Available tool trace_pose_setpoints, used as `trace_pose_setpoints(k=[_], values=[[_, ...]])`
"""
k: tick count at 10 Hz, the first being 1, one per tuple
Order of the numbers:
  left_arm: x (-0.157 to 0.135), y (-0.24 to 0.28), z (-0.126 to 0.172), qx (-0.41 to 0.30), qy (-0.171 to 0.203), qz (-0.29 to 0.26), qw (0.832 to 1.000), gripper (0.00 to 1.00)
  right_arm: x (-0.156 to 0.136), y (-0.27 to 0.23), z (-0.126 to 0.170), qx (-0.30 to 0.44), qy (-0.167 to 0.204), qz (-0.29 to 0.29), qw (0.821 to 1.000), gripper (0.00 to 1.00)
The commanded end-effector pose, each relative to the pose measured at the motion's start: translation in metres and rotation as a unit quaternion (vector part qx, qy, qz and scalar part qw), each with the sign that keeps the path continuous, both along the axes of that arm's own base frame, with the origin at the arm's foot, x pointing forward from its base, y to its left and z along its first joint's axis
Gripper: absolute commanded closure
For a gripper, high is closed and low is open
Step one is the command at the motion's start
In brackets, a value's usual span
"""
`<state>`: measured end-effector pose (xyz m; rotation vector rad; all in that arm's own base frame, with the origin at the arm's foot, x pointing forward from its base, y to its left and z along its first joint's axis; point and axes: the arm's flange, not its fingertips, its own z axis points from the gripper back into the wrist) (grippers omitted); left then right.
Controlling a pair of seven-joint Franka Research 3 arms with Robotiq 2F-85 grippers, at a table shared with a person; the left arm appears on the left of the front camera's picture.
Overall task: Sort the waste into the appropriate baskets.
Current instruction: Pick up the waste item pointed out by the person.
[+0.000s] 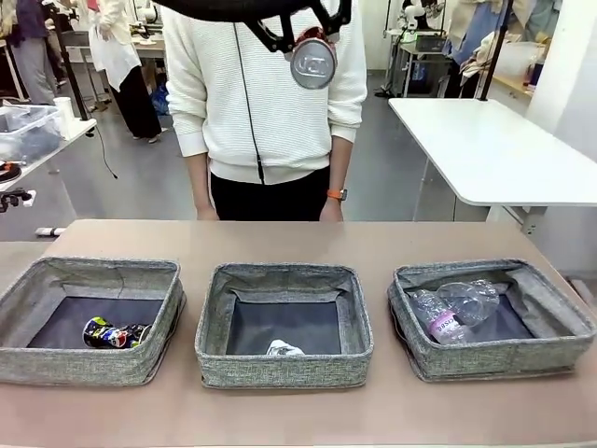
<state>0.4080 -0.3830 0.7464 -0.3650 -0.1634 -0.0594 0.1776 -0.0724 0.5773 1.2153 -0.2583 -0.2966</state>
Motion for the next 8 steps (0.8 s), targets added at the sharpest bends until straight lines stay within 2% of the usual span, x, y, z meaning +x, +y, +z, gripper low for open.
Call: trace_pose_setpoints(k=[1, 2, 3, 8], values=[[-0.0007, -0.0023, -0.016, 0.018, 0.018, -0.003, 1.0, 0.65, 0.0026, 0.0001, 0.0027, 0.006, -0.014, 0.005, 1.0, 0.0], [-0.0014, -0.0016, -0.0182, 0.038, 0.005, 0.007, 0.999, 0.65, 0.0026, 0.0001, 0.0027, 0.006, -0.014, 0.005, 1.0, 0.0], [0.001, -0.0054, -0.0094, 0.006, 0.011, -0.005, 1.0, 0.65, 0.0026, 0.0001, 0.0027, 0.006, -0.014, 0.005, 1.0, 0.0], [0.001, -0.0054, -0.0094, 0.006, 0.011, -0.005, 1.0, 0.65, 0.0026, 0.0001, 0.0027, 0.006, -0.014, 0.005, 1.0, 0.0]])
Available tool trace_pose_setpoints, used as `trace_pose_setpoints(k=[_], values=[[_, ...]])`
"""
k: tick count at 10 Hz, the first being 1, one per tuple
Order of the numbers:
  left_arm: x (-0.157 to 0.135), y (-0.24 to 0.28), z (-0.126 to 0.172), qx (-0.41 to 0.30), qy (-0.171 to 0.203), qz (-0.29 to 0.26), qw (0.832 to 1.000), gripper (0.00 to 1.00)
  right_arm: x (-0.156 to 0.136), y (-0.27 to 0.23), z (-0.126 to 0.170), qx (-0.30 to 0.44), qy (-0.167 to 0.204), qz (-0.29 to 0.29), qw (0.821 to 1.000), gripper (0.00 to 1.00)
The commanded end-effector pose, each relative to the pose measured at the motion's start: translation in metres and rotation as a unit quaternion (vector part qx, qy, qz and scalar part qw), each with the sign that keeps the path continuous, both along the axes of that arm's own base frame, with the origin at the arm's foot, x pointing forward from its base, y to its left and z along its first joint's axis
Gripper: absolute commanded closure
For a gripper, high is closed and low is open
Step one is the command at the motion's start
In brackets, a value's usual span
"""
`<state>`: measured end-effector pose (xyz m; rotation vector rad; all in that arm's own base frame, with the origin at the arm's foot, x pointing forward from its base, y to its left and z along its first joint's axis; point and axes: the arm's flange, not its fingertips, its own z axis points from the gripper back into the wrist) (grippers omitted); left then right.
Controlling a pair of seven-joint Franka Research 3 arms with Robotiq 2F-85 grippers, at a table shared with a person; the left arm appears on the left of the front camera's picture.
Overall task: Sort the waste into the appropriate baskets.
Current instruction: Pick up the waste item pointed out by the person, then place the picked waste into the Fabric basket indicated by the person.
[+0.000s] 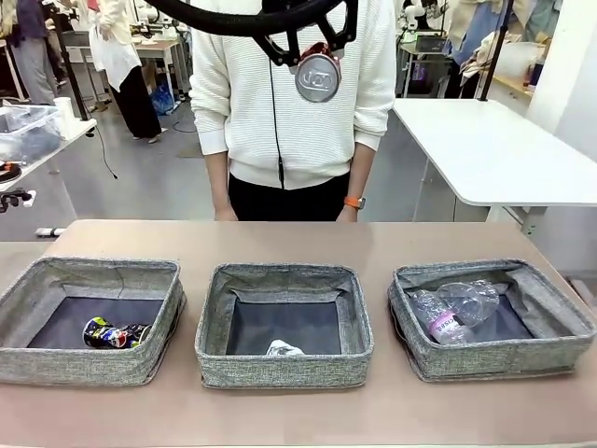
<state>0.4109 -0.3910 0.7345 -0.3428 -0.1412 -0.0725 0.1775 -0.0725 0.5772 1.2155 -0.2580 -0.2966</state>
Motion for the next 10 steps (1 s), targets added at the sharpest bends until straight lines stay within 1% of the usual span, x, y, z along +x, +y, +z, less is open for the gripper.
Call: trace_pose_setpoints(k=[1, 10], values=[[-0.0019, 0.0027, 0.0024, -0.006, 0.001, 0.002, 1.0, 0.65, 0.0027, 0.0002, 0.0027, 0.006, -0.014, 0.005, 1.0, 0.0], [-0.0019, 0.0027, 0.0024, -0.006, 0.001, 0.002, 1.0, 0.65, 0.0027, 0.0002, 0.0027, 0.006, -0.014, 0.005, 1.0, 0.0]])
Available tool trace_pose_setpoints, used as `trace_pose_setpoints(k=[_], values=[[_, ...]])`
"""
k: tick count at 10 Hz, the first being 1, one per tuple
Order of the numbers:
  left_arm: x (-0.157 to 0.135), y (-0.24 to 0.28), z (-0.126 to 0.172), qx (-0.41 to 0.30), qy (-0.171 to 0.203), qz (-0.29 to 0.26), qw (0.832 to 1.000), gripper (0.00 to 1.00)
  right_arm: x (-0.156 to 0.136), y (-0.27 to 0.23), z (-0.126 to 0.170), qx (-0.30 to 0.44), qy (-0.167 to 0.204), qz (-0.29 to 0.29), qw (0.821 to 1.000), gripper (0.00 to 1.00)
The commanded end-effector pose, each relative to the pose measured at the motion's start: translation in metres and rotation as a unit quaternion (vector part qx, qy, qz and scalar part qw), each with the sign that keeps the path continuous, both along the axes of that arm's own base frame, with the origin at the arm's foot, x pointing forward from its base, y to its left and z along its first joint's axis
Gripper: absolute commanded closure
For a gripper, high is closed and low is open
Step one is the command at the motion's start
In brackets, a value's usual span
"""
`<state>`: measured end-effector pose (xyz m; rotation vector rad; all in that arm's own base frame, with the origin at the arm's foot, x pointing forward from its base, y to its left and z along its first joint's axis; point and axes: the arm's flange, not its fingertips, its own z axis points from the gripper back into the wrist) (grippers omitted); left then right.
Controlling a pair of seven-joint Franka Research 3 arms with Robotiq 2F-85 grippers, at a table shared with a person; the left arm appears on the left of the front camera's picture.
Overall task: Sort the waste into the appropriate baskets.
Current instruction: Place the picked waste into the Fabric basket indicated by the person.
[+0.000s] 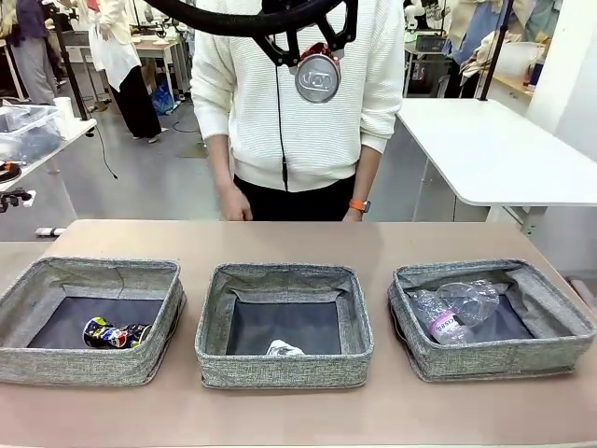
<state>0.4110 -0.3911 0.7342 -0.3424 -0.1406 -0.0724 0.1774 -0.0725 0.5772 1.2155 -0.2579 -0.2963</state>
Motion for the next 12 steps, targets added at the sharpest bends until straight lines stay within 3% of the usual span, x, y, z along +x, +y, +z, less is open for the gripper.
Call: trace_pose_setpoints(k=[1, 12], values=[[-0.0019, 0.0027, 0.0027, -0.006, 0.001, 0.002, 1.0, 0.65, 0.0028, 0.0002, 0.0027, 0.006, -0.014, 0.004, 1.0, 0.0], [-0.0019, 0.0027, 0.0027, -0.006, 0.001, 0.002, 1.0, 0.65, 0.0028, 0.0002, 0.0027, 0.006, -0.014, 0.004, 1.0, 0.0]])
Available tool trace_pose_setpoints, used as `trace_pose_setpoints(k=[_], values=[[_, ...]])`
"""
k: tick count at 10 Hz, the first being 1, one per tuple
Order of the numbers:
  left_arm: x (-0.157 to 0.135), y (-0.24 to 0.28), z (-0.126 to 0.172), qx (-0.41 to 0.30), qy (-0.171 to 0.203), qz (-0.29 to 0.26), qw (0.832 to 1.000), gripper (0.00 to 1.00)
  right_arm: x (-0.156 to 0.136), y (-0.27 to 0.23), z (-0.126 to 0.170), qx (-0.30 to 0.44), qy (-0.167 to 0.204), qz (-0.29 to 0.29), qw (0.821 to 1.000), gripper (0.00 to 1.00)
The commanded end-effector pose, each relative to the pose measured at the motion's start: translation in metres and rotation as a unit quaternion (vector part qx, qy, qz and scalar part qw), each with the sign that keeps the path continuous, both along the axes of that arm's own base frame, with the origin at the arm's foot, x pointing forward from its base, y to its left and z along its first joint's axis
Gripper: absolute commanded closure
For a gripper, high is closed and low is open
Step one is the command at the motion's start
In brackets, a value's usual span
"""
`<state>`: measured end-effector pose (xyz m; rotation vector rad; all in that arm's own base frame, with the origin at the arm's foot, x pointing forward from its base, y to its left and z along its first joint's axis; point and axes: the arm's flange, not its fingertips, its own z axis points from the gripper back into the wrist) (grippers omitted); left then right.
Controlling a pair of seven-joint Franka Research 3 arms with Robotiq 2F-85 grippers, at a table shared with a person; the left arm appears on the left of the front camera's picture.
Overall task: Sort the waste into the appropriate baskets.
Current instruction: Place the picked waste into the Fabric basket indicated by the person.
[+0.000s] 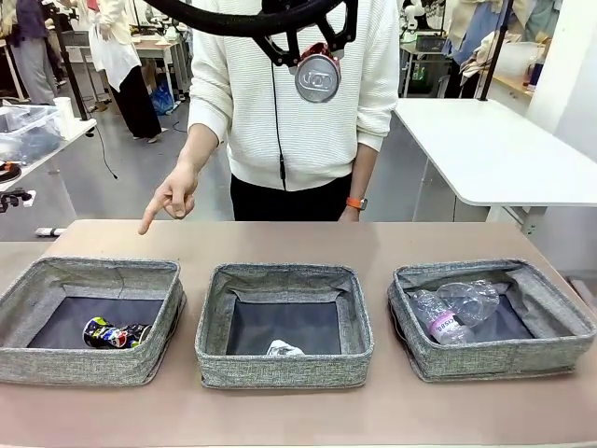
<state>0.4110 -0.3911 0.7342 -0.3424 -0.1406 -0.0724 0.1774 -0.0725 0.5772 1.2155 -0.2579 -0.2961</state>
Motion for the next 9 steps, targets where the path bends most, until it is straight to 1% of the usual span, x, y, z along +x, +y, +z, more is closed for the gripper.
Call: trace_pose_setpoints(k=[1, 2, 3, 4, 5, 6, 7, 8, 9], values=[[-0.002, 0.003, 0.003, -0.006, 0.001, 0.002, 1.0, 0.65, 0.003, 0.0, 0.003, 0.006, -0.014, 0.004, 1.0, 0.0], [0.0, 0.0, 0.0, 0.0, 0.0, 0.0, 1.0, 0.65, 0.003, 0.0, 0.003, 0.006, -0.014, 0.004, 1.0, 0.0], [-0.006, 0.061, -0.029, 0.014, -0.012, -0.007, 1.0, 0.65, 0.003, 0.0, 0.003, 0.006, -0.014, 0.004, 1.0, 0.0], [-0.015, 0.103, -0.044, 0.022, -0.015, -0.006, 1.0, 0.65, 0.003, 0.0, 0.003, 0.006, -0.014, 0.004, 1.0, 0.0], [-0.034, 0.164, -0.067, 0.021, -0.011, 0.019, 1.0, 0.65, 0.003, 0.0, 0.003, 0.006, -0.014, 0.004, 1.0, 0.0], [-0.049, 0.208, -0.087, 0.039, -0.007, 0.047, 0.998, 0.65, 0.003, 0.0, 0.003, 0.006, -0.014, 0.004, 1.0, 0.0], [-0.063, 0.244, -0.107, 0.047, -0.024, 0.069, 0.996, 0.65, 0.003, 0.0, 0.003, 0.006, -0.014, 0.004, 1.0, 0.0], [-0.077, 0.275, -0.128, 0.044, -0.029, 0.072, 0.996, 0.65, 0.003, 0.0, 0.003, 0.006, -0.014, 0.004, 1.0, 0.0], [-0.089, 0.301, -0.154, 0.063, -0.017, 0.105, 0.992, 0.65, 0.003, 0.0, 0.003, 0.006, -0.014, 0.004, 1.0, 0.0]])
